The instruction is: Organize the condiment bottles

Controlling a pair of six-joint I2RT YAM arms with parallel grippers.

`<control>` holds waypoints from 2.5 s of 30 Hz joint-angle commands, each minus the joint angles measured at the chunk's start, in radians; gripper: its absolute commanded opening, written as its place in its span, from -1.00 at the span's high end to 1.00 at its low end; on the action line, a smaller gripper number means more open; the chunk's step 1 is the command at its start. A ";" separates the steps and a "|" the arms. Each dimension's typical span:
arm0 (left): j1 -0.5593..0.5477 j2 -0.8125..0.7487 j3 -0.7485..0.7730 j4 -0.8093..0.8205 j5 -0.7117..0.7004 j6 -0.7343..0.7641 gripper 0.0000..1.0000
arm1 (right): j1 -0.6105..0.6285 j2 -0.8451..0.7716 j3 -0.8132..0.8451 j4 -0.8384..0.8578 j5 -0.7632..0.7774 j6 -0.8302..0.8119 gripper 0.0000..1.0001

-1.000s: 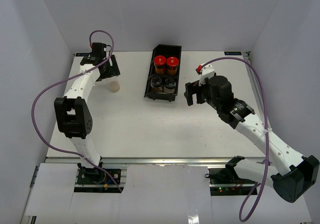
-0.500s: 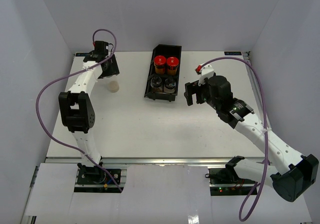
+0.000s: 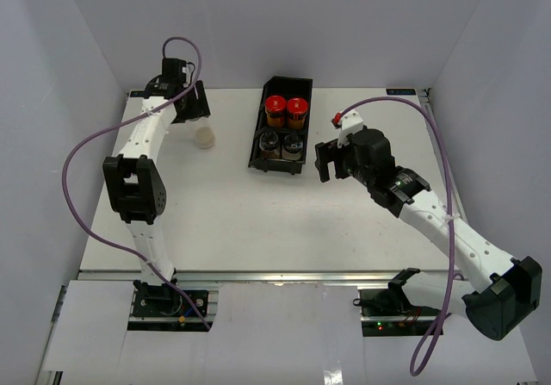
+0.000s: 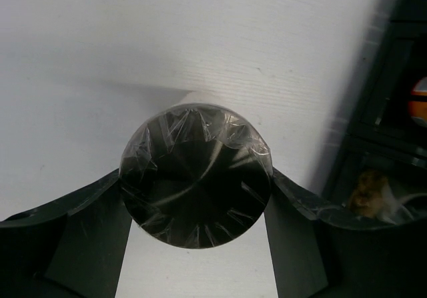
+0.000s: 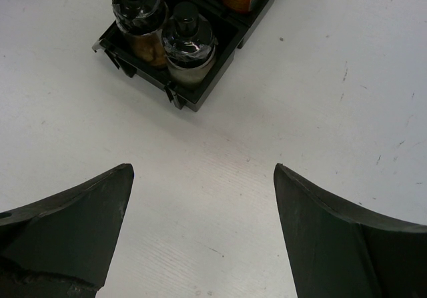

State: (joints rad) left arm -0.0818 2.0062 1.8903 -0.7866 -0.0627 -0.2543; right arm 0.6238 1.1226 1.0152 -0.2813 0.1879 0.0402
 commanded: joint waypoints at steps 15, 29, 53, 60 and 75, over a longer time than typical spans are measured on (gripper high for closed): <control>-0.187 0.062 0.523 0.195 0.182 0.003 1.00 | -0.005 -0.018 -0.021 0.051 0.053 -0.005 -0.85; -0.264 -0.244 0.201 0.145 0.222 -0.012 1.00 | -0.007 -0.066 -0.022 0.056 0.068 0.014 -0.85; -0.678 -0.731 -0.692 0.453 0.078 -0.104 1.00 | -0.007 -0.144 -0.050 -0.021 0.013 0.069 -0.86; -0.745 -0.703 -0.754 0.637 0.011 -0.076 1.00 | -0.009 -0.146 -0.054 -0.026 0.037 0.075 -0.86; -0.842 -0.318 -0.516 0.745 -0.069 0.015 1.00 | -0.121 -0.162 0.005 -0.049 0.387 0.256 -0.86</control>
State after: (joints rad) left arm -0.9133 1.6796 1.2630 -0.1673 -0.0984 -0.2756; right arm 0.5633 0.9638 0.9629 -0.3416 0.4839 0.2202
